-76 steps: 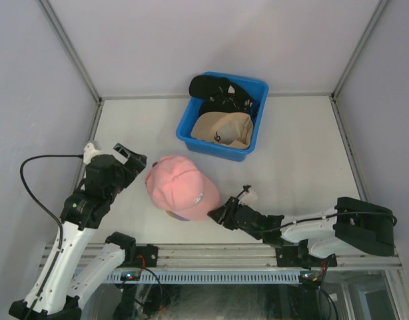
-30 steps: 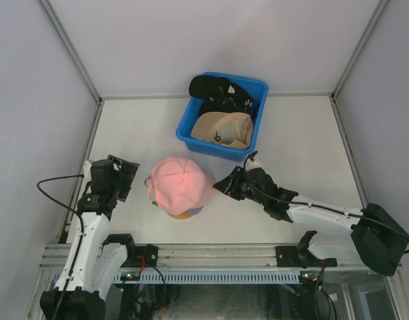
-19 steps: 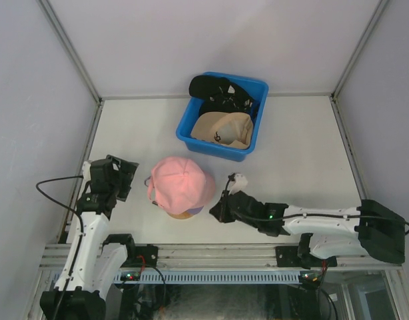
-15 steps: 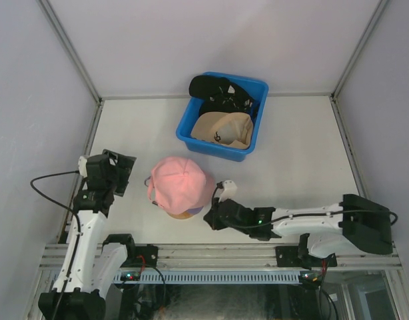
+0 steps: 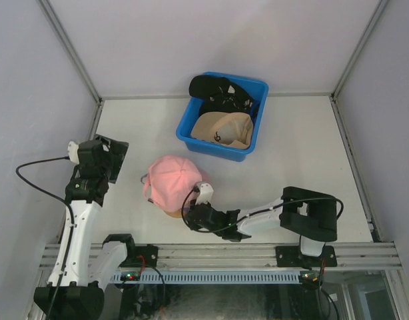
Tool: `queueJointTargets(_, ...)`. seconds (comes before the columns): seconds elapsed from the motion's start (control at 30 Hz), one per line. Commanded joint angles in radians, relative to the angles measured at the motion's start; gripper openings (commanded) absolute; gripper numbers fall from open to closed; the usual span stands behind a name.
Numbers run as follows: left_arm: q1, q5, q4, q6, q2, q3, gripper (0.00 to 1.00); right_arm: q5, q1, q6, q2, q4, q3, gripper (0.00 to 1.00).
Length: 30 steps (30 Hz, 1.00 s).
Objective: Stack the hats
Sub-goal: Stack the hat on the hat.
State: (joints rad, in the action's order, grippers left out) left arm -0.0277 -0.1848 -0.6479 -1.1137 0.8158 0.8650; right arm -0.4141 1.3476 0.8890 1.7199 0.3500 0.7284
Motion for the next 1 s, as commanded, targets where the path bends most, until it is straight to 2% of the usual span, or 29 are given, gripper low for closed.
queueJointTargets(0.0, -0.007, -0.006, 0.056, 0.057, 0.033, 0.102, 1.00, 0.009, -0.008, -0.008, 0.071, 0.092, 0.055, 0.00)
queueJointTargets(0.4, -0.007, -0.025, 0.085, 0.090, 0.072, 0.159, 1.00, 0.069, -0.106, -0.013, 0.164, 0.065, 0.107, 0.00)
queueJointTargets(0.7, -0.007, -0.074, 0.070, 0.098, 0.070, 0.154, 1.00, 0.163, -0.220, -0.115, 0.234, -0.025, 0.270, 0.00)
queueJointTargets(0.87, -0.007, -0.080, 0.062, 0.089, 0.059, 0.146, 1.00, 0.167, -0.202, -0.102, 0.180, -0.102, 0.255, 0.01)
queueJointTargets(0.97, -0.007, -0.066, 0.063, 0.078, 0.042, 0.130, 1.00, 0.161, -0.178, -0.074, 0.101, -0.137, 0.194, 0.05)
